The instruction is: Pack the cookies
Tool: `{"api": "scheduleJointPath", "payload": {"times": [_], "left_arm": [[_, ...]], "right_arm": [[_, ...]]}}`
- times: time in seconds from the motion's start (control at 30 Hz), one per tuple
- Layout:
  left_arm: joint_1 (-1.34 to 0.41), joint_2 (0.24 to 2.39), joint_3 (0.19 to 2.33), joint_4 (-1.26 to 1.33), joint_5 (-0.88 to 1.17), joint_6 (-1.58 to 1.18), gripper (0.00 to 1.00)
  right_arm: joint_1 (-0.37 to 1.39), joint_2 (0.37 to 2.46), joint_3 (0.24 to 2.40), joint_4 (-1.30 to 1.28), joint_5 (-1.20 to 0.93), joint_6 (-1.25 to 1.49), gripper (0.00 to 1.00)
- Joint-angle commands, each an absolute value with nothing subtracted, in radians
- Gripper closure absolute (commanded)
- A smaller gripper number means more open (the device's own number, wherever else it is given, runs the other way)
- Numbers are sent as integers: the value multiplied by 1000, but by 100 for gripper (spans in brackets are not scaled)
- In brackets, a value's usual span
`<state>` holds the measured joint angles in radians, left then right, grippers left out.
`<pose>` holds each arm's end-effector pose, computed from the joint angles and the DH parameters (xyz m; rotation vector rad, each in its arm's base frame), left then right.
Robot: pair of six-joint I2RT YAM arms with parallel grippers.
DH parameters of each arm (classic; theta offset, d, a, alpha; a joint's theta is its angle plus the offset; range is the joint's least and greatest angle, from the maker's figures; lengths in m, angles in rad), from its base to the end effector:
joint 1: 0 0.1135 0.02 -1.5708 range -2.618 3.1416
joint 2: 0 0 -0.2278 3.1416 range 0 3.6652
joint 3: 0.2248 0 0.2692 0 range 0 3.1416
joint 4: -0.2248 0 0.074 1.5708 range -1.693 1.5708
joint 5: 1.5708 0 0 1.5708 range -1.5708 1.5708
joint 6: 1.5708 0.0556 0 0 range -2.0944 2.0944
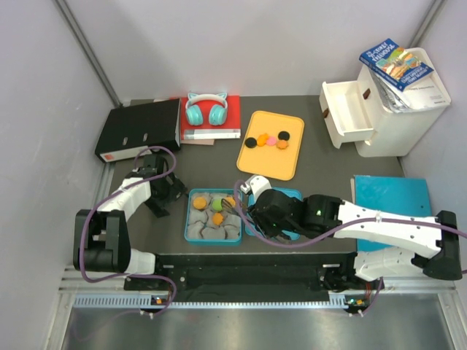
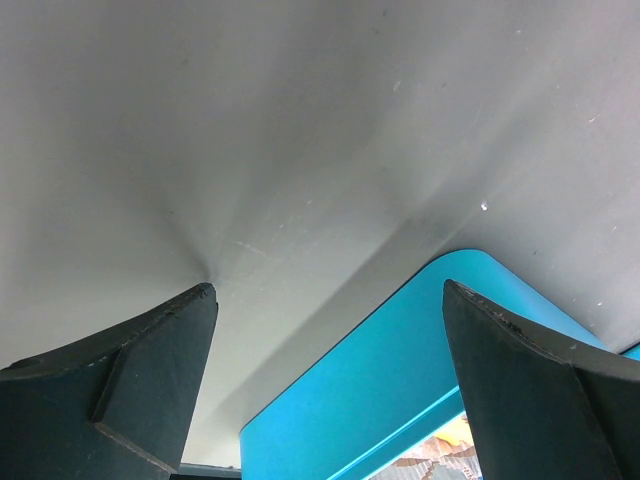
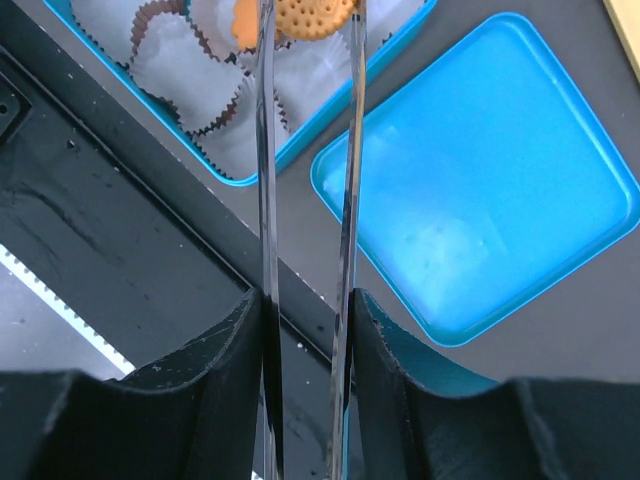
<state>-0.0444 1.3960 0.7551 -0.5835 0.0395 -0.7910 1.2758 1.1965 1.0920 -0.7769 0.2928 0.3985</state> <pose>0.2702 -0.0142 0.1072 -1.0230 2.6387 -0.2520 0.0982 0.2679 0.2597 -0.9195 2.2641 0.4098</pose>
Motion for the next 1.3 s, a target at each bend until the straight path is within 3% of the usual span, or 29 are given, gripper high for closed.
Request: {"api": "scheduleJointPath", "payload": {"times": [0.0,0.47,1.27], "left_arm": [[-38,1376,762,-580,31,-799,2],[-38,1381,750,-568,37,-798,2],[-38,1381,747,-565,41,-799,2]], "right_arm": [[1296,1187,1088,-782,322,443,74],[1318,1177,1065,-828,324,476,73],[1330,1195,1092,-834,333,480,57]]}}
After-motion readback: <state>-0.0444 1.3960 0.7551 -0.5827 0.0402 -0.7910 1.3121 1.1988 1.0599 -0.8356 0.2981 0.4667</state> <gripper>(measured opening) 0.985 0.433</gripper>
